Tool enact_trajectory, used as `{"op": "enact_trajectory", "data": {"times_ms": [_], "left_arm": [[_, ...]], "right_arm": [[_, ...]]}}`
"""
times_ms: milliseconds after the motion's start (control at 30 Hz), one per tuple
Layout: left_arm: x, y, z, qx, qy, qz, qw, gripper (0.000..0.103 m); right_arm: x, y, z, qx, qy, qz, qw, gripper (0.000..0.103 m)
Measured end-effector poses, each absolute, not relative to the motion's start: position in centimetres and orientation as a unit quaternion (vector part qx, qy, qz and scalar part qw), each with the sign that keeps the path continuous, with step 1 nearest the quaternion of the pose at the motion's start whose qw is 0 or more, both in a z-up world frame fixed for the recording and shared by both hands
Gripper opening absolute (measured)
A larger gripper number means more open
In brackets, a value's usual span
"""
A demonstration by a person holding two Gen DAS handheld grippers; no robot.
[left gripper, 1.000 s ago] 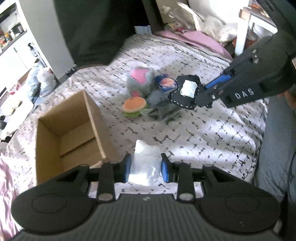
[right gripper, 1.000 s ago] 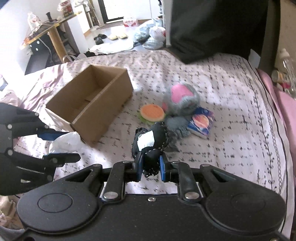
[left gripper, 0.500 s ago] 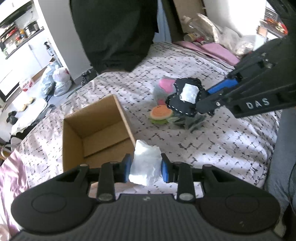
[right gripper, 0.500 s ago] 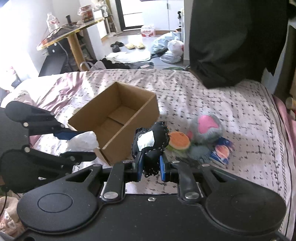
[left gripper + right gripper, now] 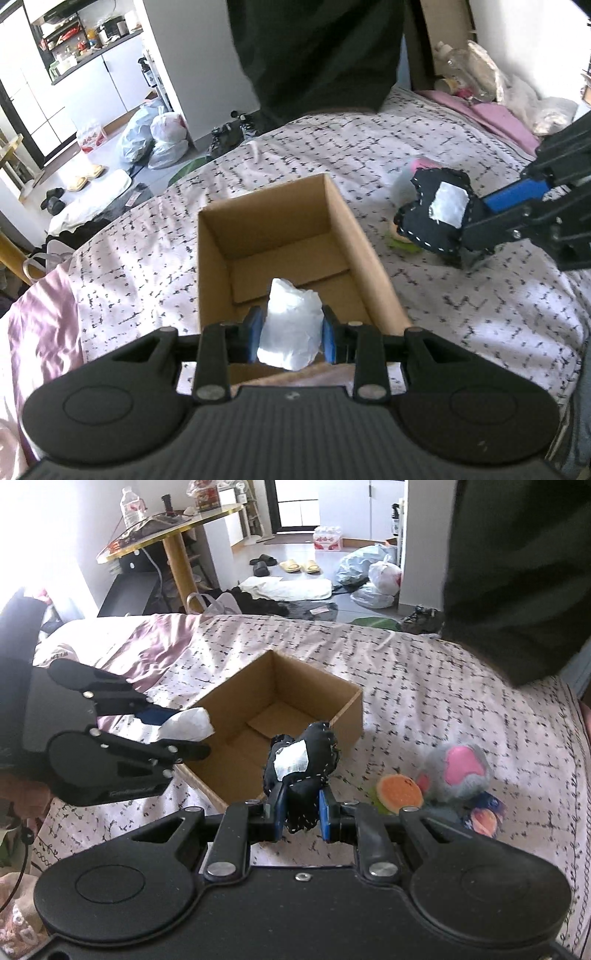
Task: Organize soft objects
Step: 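Drop the white cube into the box with left tool while right carries the pouch over, then lower the black lace pouch into the box and open the right tool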
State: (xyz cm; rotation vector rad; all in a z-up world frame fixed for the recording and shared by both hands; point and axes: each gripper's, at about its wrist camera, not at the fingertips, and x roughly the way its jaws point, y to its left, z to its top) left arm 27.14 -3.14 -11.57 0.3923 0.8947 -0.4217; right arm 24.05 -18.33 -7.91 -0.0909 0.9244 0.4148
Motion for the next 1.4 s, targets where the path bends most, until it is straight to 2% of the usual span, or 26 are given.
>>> {"op": "enact_trajectory", "data": {"times_ms": [467, 700, 733, 867, 1400], "left_arm": [[31.3, -1.3, -16.2, 0.176, 0.483, -0.190, 0.836, 0.032], [32.7, -0.1, -16.7, 0.148, 0.509, -0.193, 0.825, 0.034], [32.7, -0.1, -16.9, 0.148, 0.515, -0.194, 0.822, 0.037], [32.4, -0.2, -17.5, 0.157, 0.533, -0.202, 0.807, 0.037], [29.2, 0.5, -16.7, 0.057, 0.564, -0.234, 0.790, 0.040]], "right_arm": [[27.9, -14.4, -9.7, -0.050, 0.467, 0.231, 0.852, 0.019], [29.4, -12.1, -11.6, -0.053, 0.485, 0.245, 0.838, 0.019], [29.6, -11.9, -11.9, -0.053, 0.489, 0.246, 0.835, 0.019], [30.0, -10.9, -12.9, -0.076, 0.493, 0.250, 0.830, 0.019], [29.1, -11.3, -14.7, -0.099, 0.514, 0.263, 0.811, 0.019]]}}
